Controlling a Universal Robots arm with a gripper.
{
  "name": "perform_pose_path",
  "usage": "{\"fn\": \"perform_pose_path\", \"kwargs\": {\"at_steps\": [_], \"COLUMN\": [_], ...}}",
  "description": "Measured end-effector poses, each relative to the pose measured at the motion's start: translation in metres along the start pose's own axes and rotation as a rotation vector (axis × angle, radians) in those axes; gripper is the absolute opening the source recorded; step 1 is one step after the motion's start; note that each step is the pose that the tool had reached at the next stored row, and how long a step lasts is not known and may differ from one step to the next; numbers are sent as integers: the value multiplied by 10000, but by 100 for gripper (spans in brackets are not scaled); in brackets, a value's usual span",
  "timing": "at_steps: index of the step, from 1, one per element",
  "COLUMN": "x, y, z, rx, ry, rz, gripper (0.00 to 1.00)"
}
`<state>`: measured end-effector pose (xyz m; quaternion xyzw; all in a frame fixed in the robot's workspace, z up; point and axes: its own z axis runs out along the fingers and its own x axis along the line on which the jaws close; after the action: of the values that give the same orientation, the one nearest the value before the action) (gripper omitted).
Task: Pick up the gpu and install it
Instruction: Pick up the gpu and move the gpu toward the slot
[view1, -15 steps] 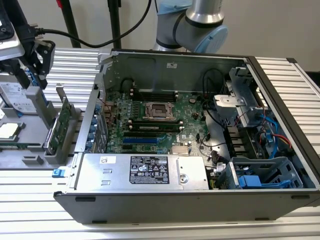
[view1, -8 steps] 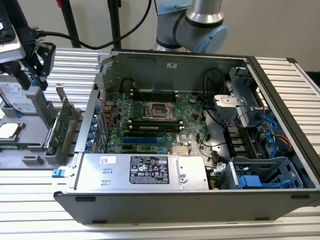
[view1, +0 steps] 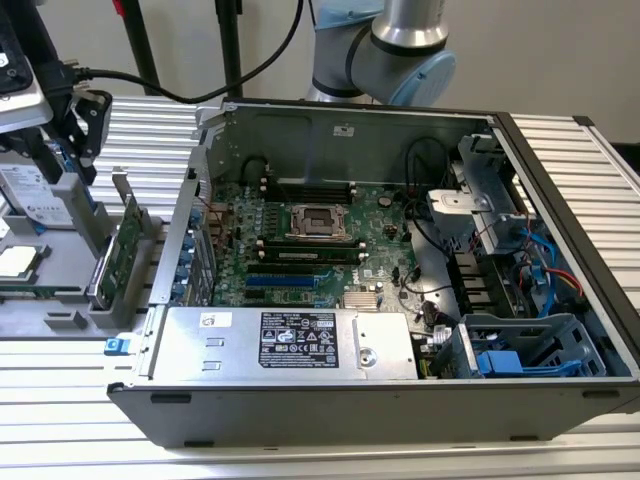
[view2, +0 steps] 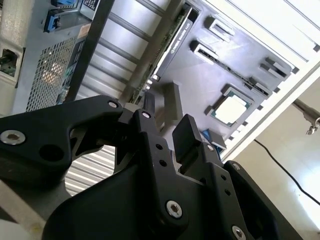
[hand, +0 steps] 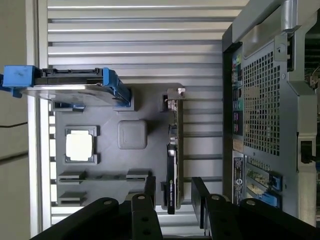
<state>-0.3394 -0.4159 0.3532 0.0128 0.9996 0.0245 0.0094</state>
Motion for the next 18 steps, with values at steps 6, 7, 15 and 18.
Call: {"fn": "perform_pose_path", "kwargs": {"at_steps": [6, 7, 15, 18], "x": [0, 0, 1, 1], "y": [-20, -24, -46, -53], "z": [33, 39, 79, 92], "rx": [1, 1, 0, 1], "ry": [2, 2, 5, 7], "rz": [0, 0, 0, 0], "gripper": [100, 100, 100, 100]}}
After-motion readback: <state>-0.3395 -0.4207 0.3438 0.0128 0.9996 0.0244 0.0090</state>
